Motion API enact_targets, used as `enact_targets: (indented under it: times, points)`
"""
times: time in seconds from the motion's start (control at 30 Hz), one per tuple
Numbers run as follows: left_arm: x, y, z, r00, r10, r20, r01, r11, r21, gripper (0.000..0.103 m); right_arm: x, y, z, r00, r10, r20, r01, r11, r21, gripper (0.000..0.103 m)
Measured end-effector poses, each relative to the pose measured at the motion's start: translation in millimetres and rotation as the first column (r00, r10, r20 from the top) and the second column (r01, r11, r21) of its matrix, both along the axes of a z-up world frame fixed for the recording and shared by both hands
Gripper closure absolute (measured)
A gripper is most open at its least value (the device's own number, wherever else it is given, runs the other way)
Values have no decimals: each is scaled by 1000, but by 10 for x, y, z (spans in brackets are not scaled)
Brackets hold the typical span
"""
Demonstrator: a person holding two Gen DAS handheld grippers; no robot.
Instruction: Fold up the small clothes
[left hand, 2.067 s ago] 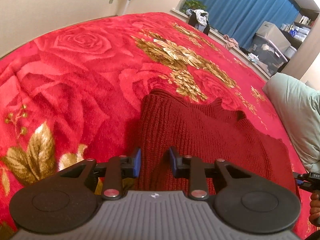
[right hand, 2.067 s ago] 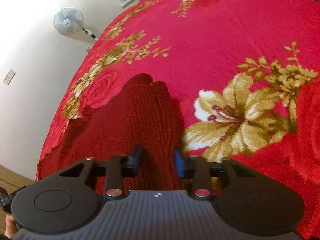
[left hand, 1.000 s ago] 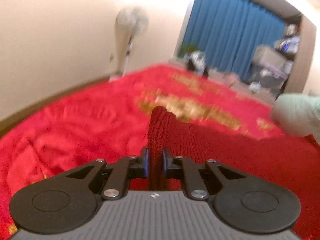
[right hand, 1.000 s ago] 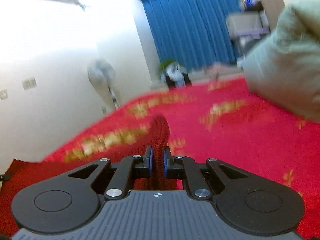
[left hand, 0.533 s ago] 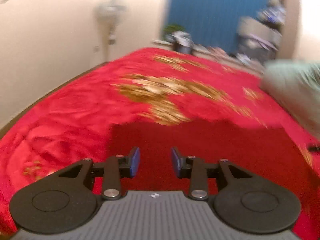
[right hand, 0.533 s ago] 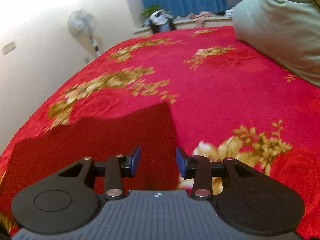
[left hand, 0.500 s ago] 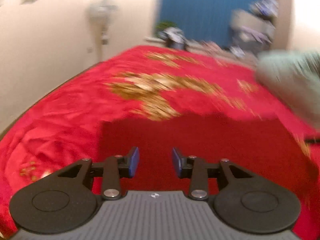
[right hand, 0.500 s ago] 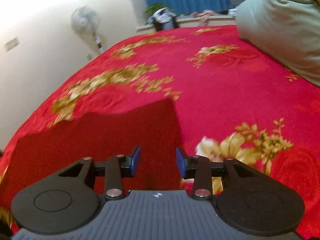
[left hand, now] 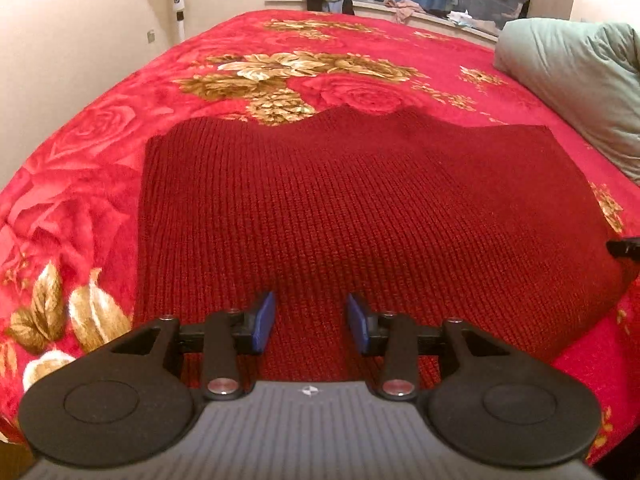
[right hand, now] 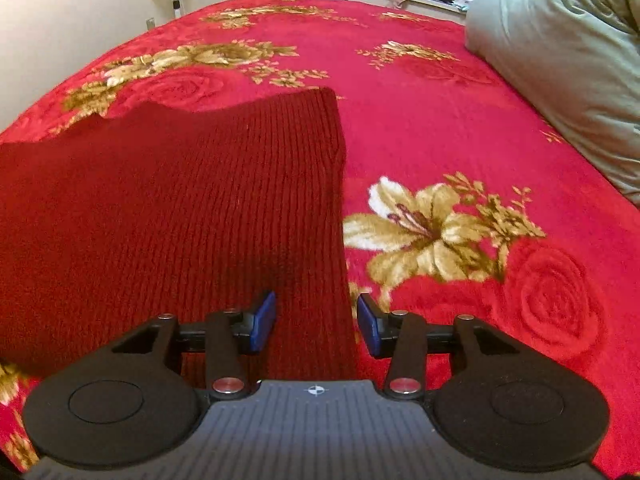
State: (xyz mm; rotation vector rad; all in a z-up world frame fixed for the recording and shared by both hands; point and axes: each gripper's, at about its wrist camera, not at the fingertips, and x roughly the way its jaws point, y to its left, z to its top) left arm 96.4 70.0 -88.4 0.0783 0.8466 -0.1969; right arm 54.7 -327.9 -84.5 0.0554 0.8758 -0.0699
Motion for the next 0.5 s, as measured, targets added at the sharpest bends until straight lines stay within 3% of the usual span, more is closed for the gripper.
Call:
enact_targets:
  times: [0.4,0.5]
  points:
    - [27,61,11,1000,-12,-1,12,1000,-4,58,-23,47,-42,999,-32,-12,31,998,-46,57]
    - [-10,114,56,1000,6,13,-6,999,-37,58,-30,63,16,999,-44,2,44,998,-51,57]
